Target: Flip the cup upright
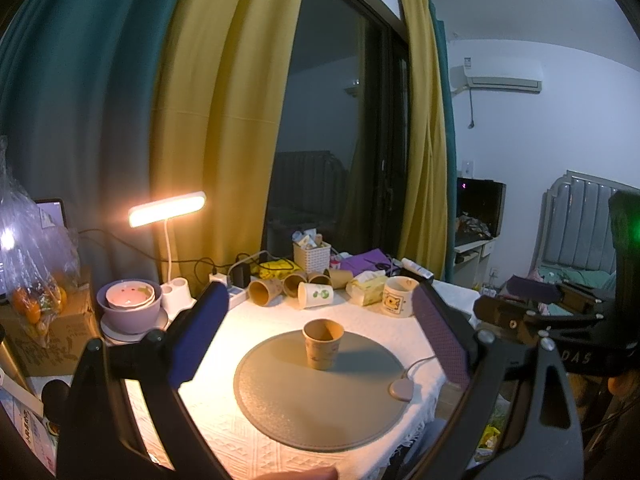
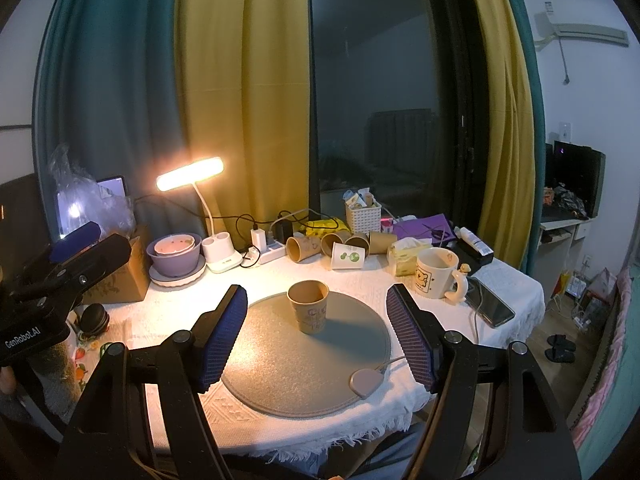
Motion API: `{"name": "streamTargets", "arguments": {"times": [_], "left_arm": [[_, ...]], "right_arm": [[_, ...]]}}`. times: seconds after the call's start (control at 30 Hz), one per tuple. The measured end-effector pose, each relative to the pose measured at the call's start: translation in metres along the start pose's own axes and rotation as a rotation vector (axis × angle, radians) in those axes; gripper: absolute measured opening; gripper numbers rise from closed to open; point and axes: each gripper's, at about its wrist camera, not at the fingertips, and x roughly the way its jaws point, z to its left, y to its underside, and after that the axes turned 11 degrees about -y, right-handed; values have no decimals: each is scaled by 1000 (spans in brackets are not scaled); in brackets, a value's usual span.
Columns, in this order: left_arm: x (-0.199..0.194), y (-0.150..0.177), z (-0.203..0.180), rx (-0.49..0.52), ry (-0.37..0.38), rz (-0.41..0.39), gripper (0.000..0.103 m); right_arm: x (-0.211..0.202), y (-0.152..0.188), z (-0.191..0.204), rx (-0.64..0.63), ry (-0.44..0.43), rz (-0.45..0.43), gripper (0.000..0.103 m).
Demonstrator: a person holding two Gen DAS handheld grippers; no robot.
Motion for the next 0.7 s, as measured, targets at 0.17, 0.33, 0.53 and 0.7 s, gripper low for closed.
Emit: {"name": "streamTargets", "arguments": {"times": [0.17,0.33,0.53,0.7], "left_arm": [[0,0,0,-1,1,0,94],[0,0,1,-1,1,1,94],[0,0,0,-1,0,1,94],[0,0,1,-2,1,1,94]], "right_arm": [[0,0,0,-1,0,1,75],[1,1,2,0,-1,2,75],[1,2,2,-1,-2,3,75],[1,2,2,0,0,3,75]]}}
